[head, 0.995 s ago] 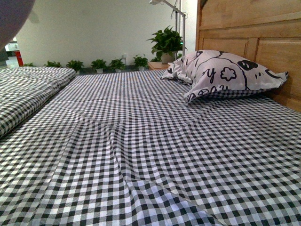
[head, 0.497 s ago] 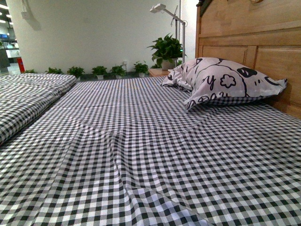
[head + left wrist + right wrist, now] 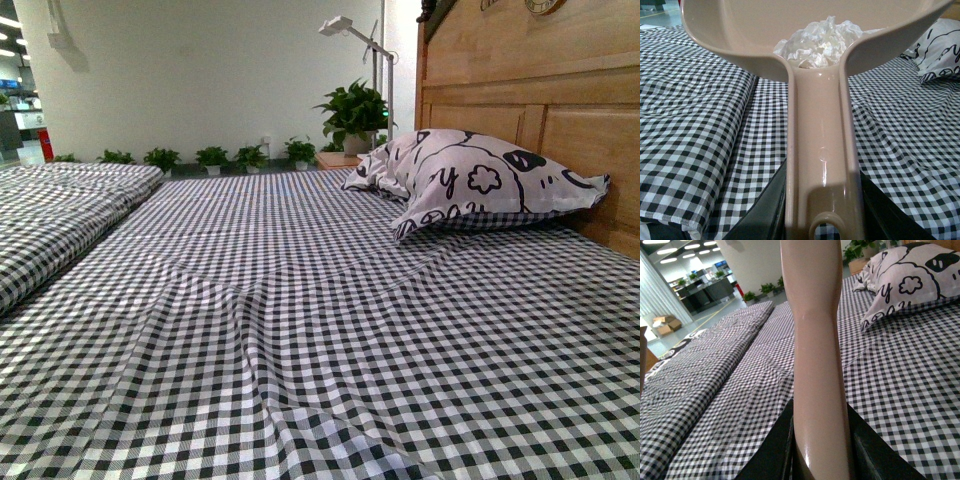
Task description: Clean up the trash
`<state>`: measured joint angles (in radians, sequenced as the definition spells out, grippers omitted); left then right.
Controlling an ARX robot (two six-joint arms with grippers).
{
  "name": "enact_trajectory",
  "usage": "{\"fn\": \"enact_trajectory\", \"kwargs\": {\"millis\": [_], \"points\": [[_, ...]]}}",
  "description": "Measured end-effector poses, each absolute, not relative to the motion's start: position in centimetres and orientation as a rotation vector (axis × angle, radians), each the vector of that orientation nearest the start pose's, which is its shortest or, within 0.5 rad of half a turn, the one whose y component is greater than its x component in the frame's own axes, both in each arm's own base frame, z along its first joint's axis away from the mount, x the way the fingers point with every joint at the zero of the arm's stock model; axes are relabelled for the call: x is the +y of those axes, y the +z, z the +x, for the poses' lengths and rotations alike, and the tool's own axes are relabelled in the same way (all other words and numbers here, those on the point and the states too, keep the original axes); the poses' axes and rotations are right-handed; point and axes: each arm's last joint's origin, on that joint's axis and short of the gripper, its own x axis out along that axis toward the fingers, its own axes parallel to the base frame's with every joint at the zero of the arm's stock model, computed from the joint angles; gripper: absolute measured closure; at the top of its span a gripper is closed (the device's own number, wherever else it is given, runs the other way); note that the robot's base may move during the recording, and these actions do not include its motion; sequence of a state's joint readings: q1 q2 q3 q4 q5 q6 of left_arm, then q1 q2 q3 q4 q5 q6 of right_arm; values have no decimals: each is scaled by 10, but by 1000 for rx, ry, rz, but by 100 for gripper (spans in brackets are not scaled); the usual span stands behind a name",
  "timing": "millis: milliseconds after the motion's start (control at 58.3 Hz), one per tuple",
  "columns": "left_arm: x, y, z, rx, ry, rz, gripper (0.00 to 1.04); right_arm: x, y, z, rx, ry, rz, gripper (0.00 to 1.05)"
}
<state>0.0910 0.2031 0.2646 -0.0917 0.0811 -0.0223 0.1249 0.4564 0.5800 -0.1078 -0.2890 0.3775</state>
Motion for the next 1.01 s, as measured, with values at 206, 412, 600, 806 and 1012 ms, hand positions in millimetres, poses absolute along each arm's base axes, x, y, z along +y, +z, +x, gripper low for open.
{"fn": "enact_trajectory", "kwargs": {"millis": [206,412,600,806,1012], "points": [[7,229,99,30,10,-26,78,23,311,112,63,413,371,84],[7,229,99,30,10,-26,78,23,311,112,63,413,371,84],[7,229,99,30,10,-26,78,23,311,112,63,413,371,84],[7,229,99,30,10,-26,78,23,311,112,63,413,371,84],[7,229,99,30,10,-26,78,23,311,112,63,413,371,84]]}}
